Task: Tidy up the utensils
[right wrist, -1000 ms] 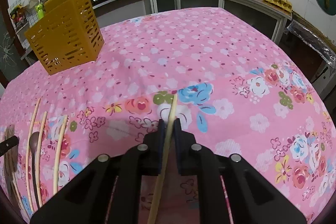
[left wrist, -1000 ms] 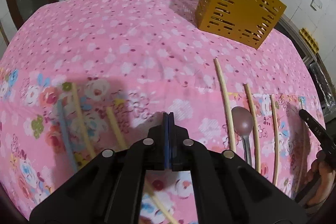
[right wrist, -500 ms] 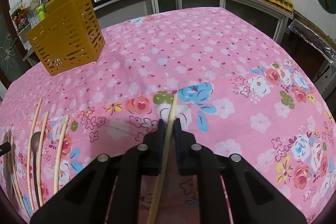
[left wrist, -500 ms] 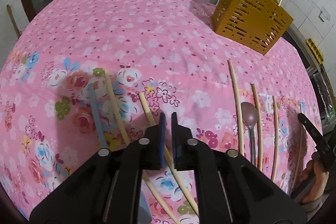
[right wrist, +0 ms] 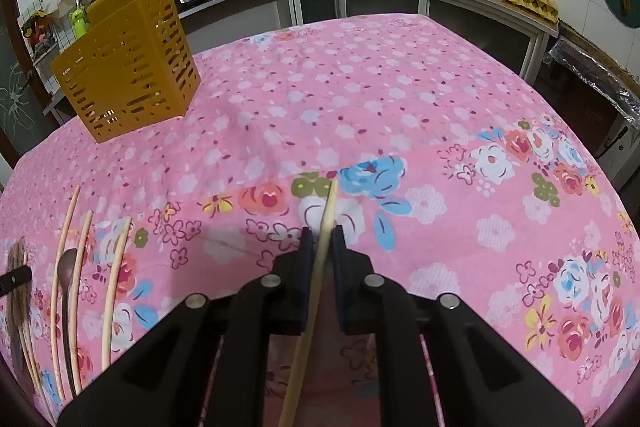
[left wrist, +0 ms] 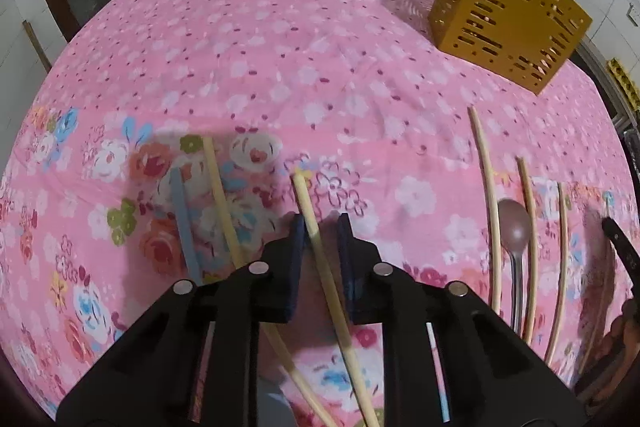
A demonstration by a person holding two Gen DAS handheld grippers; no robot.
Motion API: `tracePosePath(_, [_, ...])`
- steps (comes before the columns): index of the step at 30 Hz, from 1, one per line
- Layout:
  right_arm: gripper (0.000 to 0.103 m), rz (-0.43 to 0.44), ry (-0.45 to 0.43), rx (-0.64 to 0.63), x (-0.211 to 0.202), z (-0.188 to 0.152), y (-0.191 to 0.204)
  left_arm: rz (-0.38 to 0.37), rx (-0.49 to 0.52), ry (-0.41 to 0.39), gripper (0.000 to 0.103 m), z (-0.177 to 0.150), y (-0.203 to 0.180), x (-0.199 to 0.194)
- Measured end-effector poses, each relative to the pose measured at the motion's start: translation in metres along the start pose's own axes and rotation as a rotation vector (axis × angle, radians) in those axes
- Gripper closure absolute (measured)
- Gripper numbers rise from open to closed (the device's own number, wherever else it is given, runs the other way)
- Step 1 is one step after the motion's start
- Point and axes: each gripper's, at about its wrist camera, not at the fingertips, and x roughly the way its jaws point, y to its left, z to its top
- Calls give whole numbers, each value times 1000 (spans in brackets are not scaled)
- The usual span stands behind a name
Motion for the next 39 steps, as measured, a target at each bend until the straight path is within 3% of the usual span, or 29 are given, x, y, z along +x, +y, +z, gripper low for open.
tracePosePath(3, [93, -3, 0, -4, 0, -1, 0, 14, 5, -10, 95, 5, -3, 2])
tracePosePath(9, [93, -14, 0, 1, 0, 0, 3, 51, 26, -78, 97, 4, -7, 4])
tracePosePath(14, [94, -29, 2, 1, 2, 3, 4, 39, 11, -101, 99, 6, -8, 6])
tracePosePath(19, [97, 22, -14, 36, -1, 6, -3, -23, 9, -128, 99, 8, -11, 0])
tracePosePath(27, [97, 158, -171, 52, -44, 19, -2, -92, 36, -292, 99, 5, -19, -48])
tracePosePath(33, [97, 223, -242, 31, -68, 26, 6, -149, 62, -408, 99, 6, -22, -86])
tracePosePath(39, [97, 262, -337, 24, -88, 29, 11, -184, 75, -472, 99, 13, -23, -109])
